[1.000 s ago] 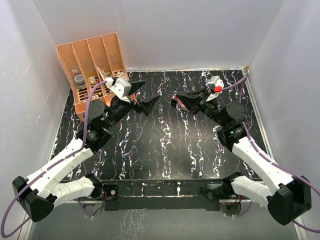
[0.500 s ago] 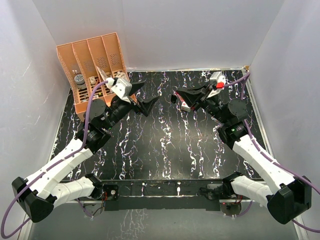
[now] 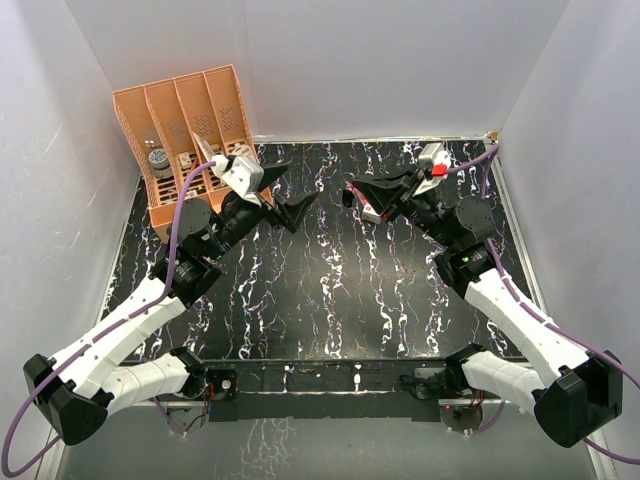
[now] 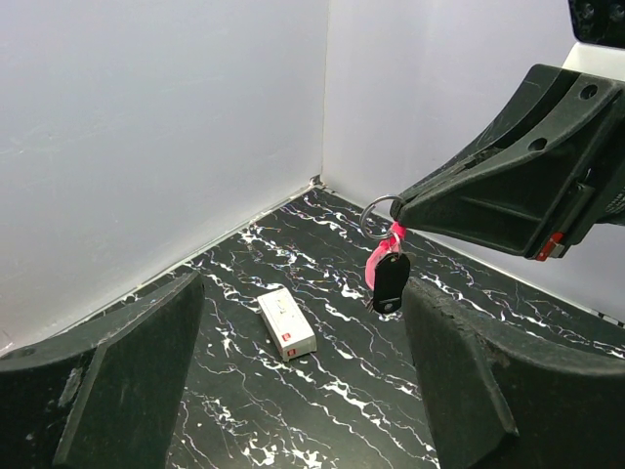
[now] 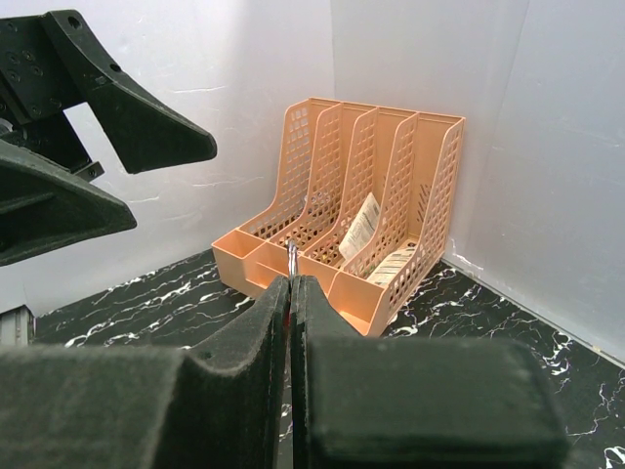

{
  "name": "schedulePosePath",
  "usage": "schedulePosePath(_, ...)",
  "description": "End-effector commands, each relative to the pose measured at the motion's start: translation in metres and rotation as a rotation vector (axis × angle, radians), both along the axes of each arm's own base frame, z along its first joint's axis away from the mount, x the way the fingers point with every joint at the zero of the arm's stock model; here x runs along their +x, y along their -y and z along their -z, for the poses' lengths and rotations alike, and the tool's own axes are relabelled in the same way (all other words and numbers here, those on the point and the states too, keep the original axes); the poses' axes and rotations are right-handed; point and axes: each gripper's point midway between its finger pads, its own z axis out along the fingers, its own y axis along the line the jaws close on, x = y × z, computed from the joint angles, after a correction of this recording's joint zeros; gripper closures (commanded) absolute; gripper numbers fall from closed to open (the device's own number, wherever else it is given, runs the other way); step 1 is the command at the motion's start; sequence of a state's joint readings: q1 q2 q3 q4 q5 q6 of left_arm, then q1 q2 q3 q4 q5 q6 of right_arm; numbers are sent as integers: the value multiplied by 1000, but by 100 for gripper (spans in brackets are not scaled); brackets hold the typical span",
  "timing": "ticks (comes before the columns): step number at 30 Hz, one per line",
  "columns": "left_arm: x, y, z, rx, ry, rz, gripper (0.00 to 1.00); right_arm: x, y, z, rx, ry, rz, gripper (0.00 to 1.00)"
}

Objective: Put the keys on the keyring

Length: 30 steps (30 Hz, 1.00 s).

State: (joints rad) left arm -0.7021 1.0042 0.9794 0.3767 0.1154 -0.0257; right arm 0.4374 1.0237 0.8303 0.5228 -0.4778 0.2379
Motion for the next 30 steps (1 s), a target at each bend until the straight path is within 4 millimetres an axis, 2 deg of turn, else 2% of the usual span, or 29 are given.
schedulePosePath(1, -5, -9, -18, -38, 43, -14, 19, -5, 4, -32, 25, 96, 6, 100)
schedulePosePath(15, -12, -21, -36, -122, 71, -40, 19, -2, 6, -22, -5, 106, 36, 100)
schedulePosePath(30, -4, -14, -36, -142, 56, -33, 19, -7, 10, -24, -18, 130, 43, 100)
